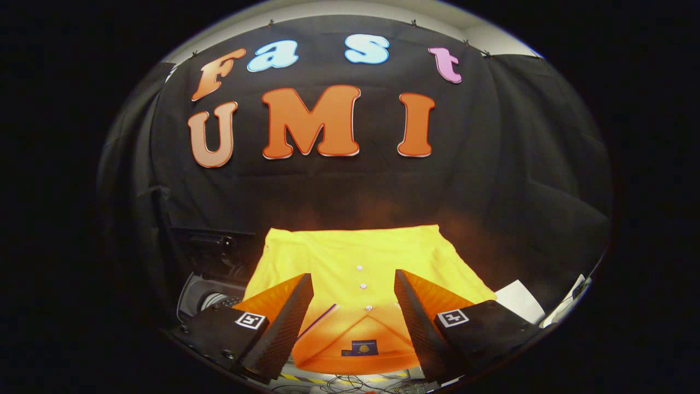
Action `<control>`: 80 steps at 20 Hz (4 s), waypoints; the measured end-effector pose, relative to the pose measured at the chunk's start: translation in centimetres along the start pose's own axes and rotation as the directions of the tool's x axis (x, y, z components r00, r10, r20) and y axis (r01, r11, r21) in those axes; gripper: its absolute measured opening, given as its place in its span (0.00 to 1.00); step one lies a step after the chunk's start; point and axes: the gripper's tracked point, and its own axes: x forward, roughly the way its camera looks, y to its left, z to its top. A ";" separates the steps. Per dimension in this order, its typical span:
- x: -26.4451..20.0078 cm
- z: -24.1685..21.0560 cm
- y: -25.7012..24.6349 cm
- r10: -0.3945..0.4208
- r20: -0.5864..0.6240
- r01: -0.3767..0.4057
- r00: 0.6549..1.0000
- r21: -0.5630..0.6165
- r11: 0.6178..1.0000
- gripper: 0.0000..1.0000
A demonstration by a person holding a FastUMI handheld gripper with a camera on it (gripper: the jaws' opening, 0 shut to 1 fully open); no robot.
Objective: Put the clothes into the washing machine and then close the washing machine lid.
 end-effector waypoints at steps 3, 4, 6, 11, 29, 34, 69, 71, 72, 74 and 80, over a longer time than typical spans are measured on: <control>3.1 -1.9 -1.1 -0.015 -0.097 0.017 0.995 0.014 1.000 0.98; 4.0 -2.4 -1.3 -0.009 -0.129 0.012 0.992 0.019 1.000 0.99; 5.2 -3.5 -1.4 0.002 -0.187 -0.001 0.982 0.009 1.000 0.99; 6.5 -5.1 -0.7 0.032 -0.294 -0.026 0.955 0.023 0.999 0.99; 8.0 -5.2 0.6 0.016 -0.743 -0.035 0.670 -0.010 0.999 0.86; 8.8 -4.3 1.7 0.000 -0.749 -0.017 0.663 -0.015 1.000 0.32; 3.9 10.6 16.5 0.290 0.020 -0.275 0.957 0.386 0.880 0.08; 3.2 11.4 18.4 0.305 0.025 -0.292 0.952 0.368 0.883 0.08; 2.9 12.0 19.4 0.307 0.040 -0.301 0.951 0.358 0.884 0.07; 1.9 12.5 21.5 0.316 0.052 -0.315 0.947 0.325 0.891 0.07; -1.9 13.5 29.1 0.384 0.076 -0.389 0.920 0.292 0.874 0.08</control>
